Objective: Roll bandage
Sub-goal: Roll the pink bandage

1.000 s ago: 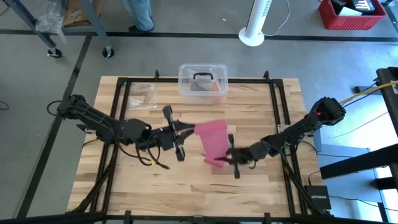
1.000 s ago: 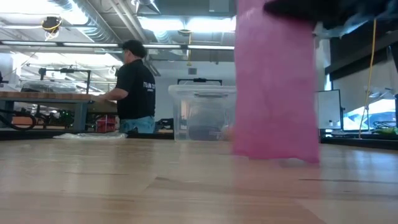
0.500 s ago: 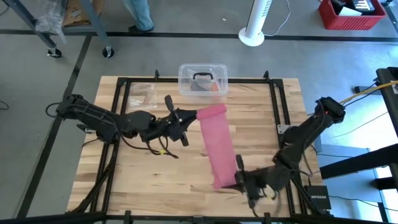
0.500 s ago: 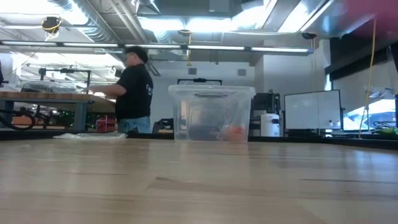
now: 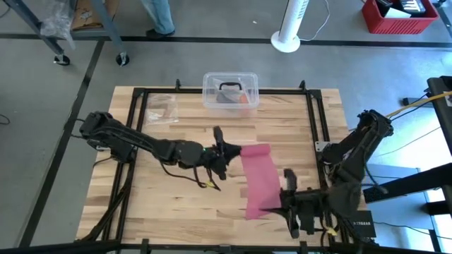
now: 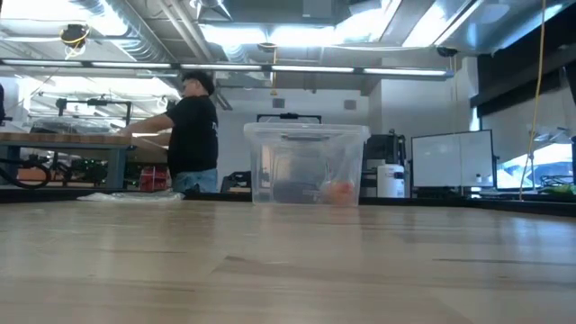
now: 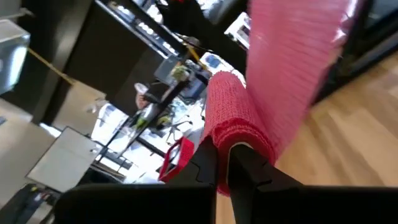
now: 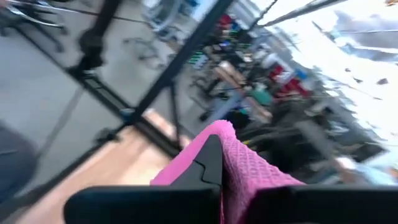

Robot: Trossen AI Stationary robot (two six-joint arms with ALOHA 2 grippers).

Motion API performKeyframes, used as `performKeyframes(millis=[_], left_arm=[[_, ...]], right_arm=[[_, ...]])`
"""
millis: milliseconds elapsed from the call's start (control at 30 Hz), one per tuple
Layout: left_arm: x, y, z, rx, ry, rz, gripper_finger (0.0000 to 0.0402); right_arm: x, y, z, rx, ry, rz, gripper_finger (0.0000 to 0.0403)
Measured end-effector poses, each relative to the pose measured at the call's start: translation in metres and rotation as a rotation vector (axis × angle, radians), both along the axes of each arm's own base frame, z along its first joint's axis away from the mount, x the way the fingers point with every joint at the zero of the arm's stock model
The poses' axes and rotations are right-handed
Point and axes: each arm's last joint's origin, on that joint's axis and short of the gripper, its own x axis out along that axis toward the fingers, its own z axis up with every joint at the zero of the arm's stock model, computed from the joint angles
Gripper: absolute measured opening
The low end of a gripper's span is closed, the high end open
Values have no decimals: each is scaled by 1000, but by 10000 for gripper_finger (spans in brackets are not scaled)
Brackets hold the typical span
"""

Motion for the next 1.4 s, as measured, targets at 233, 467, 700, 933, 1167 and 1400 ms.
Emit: performKeyframes(millis=[233,467,700,933,1167,1400], left_arm=[[13,-23,-26,-3,44,-127,5],[9,-40,-27,7,40,-196,7],[4,-57,-23,48,-3,-299,6],[-1,-72,-13,103,-51,-341,6],[-4,-82,-3,102,-73,-359,10],[-3,-75,-5,113,-37,-195,9]], right_arm=[[-4,-18,50,-110,-97,-234,4],[-12,-56,78,-105,-126,-358,4],[-11,-112,74,-47,-15,-483,5],[2,-164,47,98,100,-545,3],[25,-194,-14,236,260,-566,3],[36,-208,-89,408,426,-540,4]])
